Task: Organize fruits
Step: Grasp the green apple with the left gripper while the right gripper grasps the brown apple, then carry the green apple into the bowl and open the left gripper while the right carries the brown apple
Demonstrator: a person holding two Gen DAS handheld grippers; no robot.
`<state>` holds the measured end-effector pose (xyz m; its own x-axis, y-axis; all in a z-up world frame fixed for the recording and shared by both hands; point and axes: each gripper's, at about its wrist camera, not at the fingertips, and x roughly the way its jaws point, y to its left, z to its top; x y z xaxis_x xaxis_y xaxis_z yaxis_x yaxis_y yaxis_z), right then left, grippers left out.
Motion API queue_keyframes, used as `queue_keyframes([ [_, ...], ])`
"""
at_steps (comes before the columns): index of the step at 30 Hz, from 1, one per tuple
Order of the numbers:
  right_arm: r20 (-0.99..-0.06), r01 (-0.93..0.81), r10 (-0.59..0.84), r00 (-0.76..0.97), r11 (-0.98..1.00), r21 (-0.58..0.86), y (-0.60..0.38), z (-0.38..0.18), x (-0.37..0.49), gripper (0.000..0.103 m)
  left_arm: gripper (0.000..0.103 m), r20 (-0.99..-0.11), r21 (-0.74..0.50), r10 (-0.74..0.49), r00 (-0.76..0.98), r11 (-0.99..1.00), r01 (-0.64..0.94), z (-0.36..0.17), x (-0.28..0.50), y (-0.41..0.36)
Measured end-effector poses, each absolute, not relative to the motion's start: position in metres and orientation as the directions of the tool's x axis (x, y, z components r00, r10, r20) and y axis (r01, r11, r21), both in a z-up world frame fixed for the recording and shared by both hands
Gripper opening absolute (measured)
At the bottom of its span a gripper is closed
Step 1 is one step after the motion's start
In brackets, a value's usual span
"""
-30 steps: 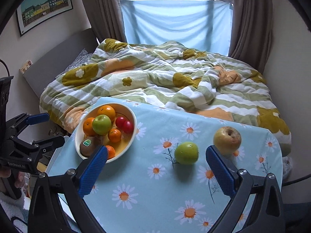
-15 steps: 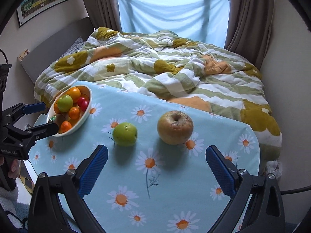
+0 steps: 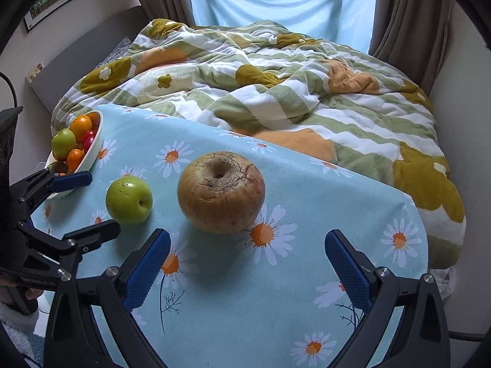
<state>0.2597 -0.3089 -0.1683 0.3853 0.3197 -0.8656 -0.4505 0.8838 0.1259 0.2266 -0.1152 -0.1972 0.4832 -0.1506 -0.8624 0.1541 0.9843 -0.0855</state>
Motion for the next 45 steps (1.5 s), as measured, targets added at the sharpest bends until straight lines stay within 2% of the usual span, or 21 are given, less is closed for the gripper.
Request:
queue_keyframes([
  [3,-0.865,-0.456,0.34,0.368,0.877,0.151,-0.309,-0.176,0.265,0.101,0.088,-0.87,-0.075,-0.14,0.472,0.985,0.154,-0.207,0.232,-0.121],
  [9,-0.86,-0.461,0.365,0.356,0.869,0.178,-0.31,-0.184,0.273,0.101,0.065,-0.875,-0.082,-0.133,0.466,0.988,0.129,-0.215,0.24,-0.122],
  [10,-0.86,-0.462,0.369,0.353,0.868,0.183,-0.309,-0.184,0.274,0.101,0.064,-0.873,-0.091,-0.14,0.468,0.988,0.126,-0.215,0.241,-0.122],
  [21,-0.863,-0.499,0.372,0.342,0.85,0.169,-0.294,-0.192,0.284,0.1,0.064,-0.877,-0.095,-0.135,0.46,0.99,0.107,-0.214,0.232,-0.116],
  [27,-0.857,-0.527,0.385,0.341,0.834,0.165,-0.285,-0.191,0.286,0.095,0.064,-0.881,-0.092,-0.116,0.459,0.993,0.073,-0.213,0.224,-0.109],
  [32,-0.863,-0.547,0.376,0.336,0.824,0.146,-0.274,-0.197,0.288,0.081,0.064,-0.881,-0.099,-0.106,0.461,0.994,0.038,-0.213,0.216,-0.1],
  [33,-0.864,-0.546,0.379,0.331,0.824,0.151,-0.273,-0.199,0.289,0.074,0.064,-0.88,-0.102,-0.104,0.463,0.994,0.031,-0.213,0.214,-0.098],
  [34,-0.862,-0.544,0.381,0.333,0.825,0.154,-0.273,-0.2,0.289,0.071,0.064,-0.879,-0.105,-0.104,0.465,0.994,0.024,-0.212,0.212,-0.097],
  [45,-0.846,-0.537,0.379,0.375,0.833,0.134,-0.269,-0.187,0.276,0.07,0.064,-0.859,-0.141,-0.1,0.503,0.989,-0.043,-0.19,0.188,-0.078],
])
